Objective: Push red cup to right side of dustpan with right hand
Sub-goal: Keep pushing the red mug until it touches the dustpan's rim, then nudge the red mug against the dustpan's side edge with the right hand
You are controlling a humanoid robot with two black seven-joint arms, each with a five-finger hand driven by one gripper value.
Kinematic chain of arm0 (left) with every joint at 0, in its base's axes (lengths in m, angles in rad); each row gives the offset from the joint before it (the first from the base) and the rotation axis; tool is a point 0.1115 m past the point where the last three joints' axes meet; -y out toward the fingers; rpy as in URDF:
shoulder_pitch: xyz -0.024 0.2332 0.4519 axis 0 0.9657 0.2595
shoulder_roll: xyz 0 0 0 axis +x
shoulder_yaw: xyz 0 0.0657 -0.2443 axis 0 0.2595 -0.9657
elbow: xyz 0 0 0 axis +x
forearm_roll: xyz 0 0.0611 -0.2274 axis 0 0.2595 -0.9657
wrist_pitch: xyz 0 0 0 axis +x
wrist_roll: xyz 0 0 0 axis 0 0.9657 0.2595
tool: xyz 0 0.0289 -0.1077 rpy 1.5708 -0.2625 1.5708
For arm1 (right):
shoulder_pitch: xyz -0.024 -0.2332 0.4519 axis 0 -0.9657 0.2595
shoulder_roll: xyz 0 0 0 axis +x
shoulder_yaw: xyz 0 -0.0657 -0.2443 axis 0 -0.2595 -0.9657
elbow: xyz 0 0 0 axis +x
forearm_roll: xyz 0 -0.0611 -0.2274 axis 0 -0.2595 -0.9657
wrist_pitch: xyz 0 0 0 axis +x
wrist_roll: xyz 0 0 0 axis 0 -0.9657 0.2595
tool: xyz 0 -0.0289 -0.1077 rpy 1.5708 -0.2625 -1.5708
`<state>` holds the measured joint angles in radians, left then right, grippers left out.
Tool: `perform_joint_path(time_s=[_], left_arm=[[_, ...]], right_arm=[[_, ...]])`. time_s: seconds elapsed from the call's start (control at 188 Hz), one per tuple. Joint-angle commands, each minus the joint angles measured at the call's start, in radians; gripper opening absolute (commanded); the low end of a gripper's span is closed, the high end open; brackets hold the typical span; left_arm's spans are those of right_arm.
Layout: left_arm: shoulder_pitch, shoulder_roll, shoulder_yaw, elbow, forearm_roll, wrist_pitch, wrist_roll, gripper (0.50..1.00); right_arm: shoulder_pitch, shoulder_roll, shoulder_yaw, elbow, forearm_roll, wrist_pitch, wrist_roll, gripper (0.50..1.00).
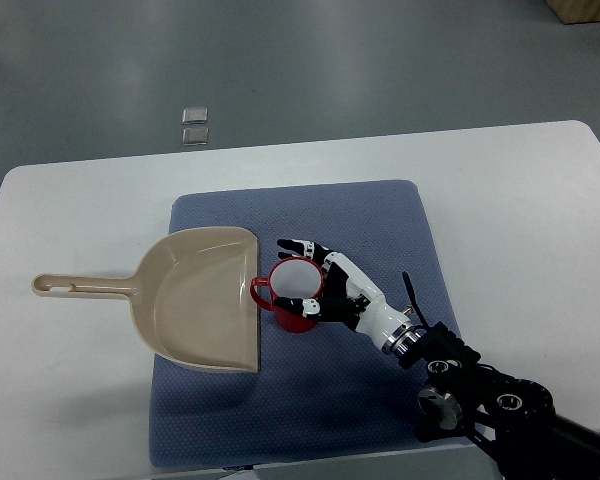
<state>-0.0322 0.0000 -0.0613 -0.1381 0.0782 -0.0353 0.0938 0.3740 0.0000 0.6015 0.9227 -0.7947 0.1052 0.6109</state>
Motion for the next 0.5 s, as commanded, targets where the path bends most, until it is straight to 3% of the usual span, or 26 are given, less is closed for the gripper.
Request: perform_joint_path(time_s=[0.0, 0.496], left_arm=[[0.000, 0.000, 0.000, 0.000, 0.000, 0.000, 0.000, 1.000], [0.000, 0.000, 0.000, 0.000, 0.000, 0.000, 0.000, 1.000]], right_arm=[[0.000, 0.000, 0.000, 0.008, -0.011, -0.001, 0.000, 0.928], [-0.006, 0.000, 0.000, 0.015, -0.032, -0.001, 0.000, 0.928]])
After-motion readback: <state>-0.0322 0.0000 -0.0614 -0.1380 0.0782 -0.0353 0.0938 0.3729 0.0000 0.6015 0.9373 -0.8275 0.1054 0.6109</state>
